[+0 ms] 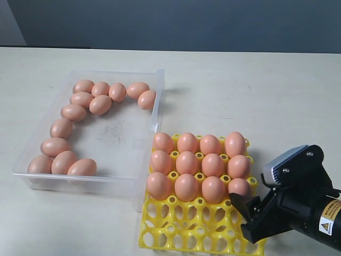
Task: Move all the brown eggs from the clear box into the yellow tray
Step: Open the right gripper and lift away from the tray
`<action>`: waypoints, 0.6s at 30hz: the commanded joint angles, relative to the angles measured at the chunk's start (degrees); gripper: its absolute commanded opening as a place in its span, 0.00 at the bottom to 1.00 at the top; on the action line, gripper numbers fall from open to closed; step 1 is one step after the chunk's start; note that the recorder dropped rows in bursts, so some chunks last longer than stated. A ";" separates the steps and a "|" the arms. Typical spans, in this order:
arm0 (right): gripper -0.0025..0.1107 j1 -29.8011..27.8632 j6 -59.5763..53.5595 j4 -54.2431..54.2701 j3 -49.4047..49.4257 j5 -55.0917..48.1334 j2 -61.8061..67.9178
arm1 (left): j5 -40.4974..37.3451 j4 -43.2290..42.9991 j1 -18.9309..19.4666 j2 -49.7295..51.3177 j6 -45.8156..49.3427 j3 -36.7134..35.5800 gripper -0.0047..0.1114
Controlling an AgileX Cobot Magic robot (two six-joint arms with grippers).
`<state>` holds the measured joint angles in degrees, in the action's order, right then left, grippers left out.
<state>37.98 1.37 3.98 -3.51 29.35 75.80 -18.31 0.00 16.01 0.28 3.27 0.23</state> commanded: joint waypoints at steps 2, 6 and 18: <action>0.65 -0.22 0.16 0.32 -0.03 2.01 -0.02 | 0.63 0.00 -0.26 -0.28 -0.03 -0.23 0.04; 0.65 -0.22 0.16 2.29 -2.46 1.84 -2.17 | 0.63 0.00 -0.26 -0.28 -0.03 -0.23 0.04; 0.60 -0.22 0.70 8.40 -28.97 -30.82 -1.36 | 0.63 0.00 -0.26 -0.28 -0.03 -0.23 0.04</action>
<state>37.98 2.12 12.34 -25.93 8.25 72.65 -18.31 0.00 16.01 0.28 3.27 0.23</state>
